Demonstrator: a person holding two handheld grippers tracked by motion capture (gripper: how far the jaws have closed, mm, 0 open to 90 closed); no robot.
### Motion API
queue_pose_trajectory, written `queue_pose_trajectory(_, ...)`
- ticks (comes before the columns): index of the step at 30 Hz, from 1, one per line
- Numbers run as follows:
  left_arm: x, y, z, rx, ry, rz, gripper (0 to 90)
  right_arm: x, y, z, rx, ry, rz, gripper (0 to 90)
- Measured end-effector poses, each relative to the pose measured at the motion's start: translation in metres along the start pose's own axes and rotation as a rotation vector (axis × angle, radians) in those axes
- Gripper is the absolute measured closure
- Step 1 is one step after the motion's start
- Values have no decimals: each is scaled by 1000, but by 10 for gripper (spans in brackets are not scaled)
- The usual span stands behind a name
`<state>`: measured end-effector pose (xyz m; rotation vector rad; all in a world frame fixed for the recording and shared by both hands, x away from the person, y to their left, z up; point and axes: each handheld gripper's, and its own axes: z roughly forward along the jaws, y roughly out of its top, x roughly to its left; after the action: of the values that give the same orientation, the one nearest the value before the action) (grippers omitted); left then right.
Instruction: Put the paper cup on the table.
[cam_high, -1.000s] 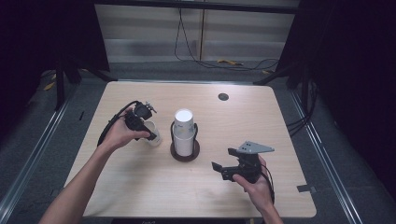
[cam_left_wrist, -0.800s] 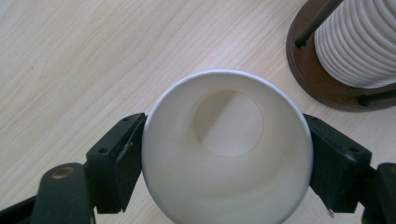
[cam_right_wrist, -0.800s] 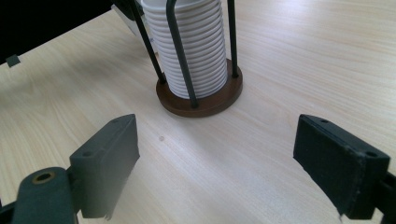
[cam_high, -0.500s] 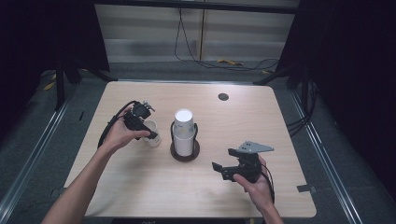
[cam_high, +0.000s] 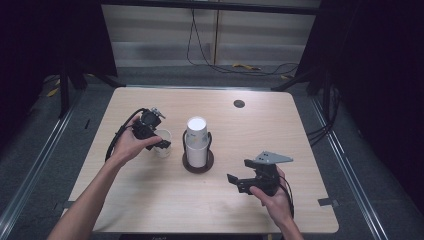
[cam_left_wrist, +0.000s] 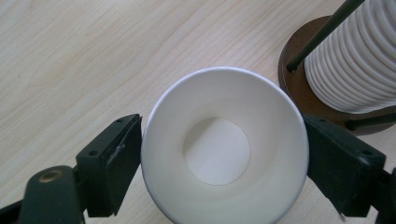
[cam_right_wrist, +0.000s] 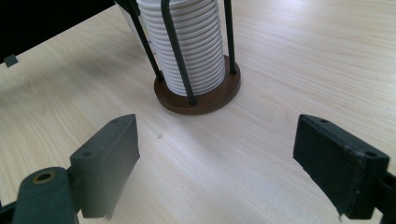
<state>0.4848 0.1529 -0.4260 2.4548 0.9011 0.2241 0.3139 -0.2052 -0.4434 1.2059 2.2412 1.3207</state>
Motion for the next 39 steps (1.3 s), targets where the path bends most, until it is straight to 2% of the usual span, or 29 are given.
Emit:
queue_pose_trajectory(4,1,0,-4,-49,-2,-17,164,0,0,1,2,0,0,138)
queue_pose_trajectory(7,1,0,-5,-59,-9,-14,164,0,0,1,2,0,-1,137)
queue_pose_trajectory(9,1,0,-8,-101,-1,-24,168,0,0,1,0,-1,1,138)
queue_pose_trajectory(11,1,0,-11,-139,-9,-23,160,0,0,1,2,0,1,137)
queue_pose_trajectory(13,1,0,-13,-155,-14,-14,161,-1,0,1,1,-1,2,137)
queue_pose_trajectory(16,-3,-1,-18,-203,49,35,162,-1,0,1,-1,-4,4,138)
queue_pose_trajectory(18,-3,-2,-20,-229,53,33,160,-1,0,1,0,-5,8,138)
queue_pose_trajectory(24,-1,-8,-25,-307,4,-33,158,-2,0,-1,-6,-11,13,139)
queue_pose_trajectory(29,-1,-14,-26,-337,10,-52,158,-3,-1,-1,-10,-16,17,140)
queue_pose_trajectory(31,-1,-17,-27,-359,9,-84,164,-4,-1,-1,-10,-19,16,140)
queue_pose_trajectory(32,0,-19,-27,-374,-12,-99,159,-4,-1,-1,-10,-19,17,140)
queue_pose_trajectory(33,1,-21,-27,-378,-28,-96,160,-4,-1,-1,-11,-19,18,141)
queue_pose_trajectory(39,0,-29,-30,-417,-21,-111,161,-5,-2,1,-15,-26,24,161)
